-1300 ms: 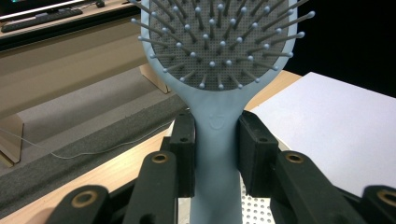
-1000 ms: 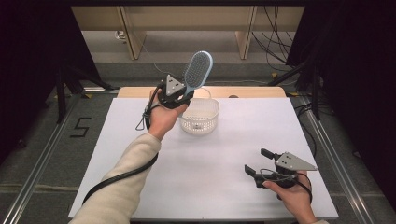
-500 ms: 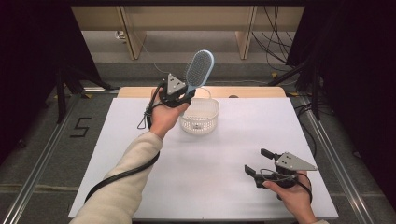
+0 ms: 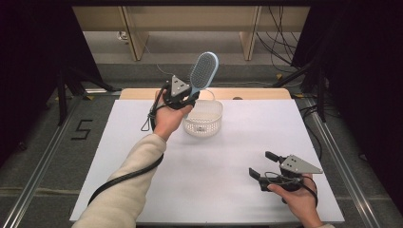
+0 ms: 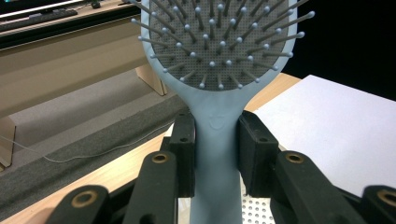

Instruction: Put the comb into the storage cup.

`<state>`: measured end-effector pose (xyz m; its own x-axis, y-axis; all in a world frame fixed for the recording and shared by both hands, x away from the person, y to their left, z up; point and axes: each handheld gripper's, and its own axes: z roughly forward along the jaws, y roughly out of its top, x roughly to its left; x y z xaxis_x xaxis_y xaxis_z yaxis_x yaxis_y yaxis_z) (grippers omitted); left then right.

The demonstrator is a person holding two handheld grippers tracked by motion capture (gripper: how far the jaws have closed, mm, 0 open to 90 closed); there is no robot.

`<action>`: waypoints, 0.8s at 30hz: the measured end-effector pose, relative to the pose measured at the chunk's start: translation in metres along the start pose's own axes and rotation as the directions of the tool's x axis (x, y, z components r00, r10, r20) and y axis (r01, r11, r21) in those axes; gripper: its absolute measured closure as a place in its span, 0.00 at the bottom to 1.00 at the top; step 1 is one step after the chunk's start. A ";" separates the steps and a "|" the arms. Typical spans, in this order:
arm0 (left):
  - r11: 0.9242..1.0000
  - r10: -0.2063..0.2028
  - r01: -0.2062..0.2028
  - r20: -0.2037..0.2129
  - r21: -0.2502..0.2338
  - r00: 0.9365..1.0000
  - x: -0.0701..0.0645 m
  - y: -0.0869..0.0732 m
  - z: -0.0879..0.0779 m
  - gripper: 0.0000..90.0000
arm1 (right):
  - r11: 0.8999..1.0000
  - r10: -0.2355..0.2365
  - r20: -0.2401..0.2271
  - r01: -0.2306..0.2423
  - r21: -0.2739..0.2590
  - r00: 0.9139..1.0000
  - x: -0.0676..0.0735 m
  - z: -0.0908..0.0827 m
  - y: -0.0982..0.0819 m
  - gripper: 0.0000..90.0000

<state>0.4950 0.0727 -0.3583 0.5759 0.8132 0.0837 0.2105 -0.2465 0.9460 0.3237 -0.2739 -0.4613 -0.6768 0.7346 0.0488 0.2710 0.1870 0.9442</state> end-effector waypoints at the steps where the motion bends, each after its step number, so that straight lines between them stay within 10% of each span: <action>1: 1.000 -0.001 0.001 0.001 -0.001 1.000 0.000 0.000 0.000 0.77 | 1.000 0.000 0.000 0.000 0.000 1.000 0.000 0.000 0.000 0.13; 24: 1.000 0.000 0.000 -0.001 -0.001 1.000 0.003 0.001 0.010 0.77 | 1.000 0.001 -0.001 -0.001 -0.001 1.000 0.000 0.000 0.000 0.13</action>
<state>0.5044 0.0695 -0.3606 0.5753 0.8136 0.0841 0.2096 -0.2460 0.9463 0.3236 -0.2741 -0.4612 -0.6773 0.7340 0.0503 0.2712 0.1855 0.9445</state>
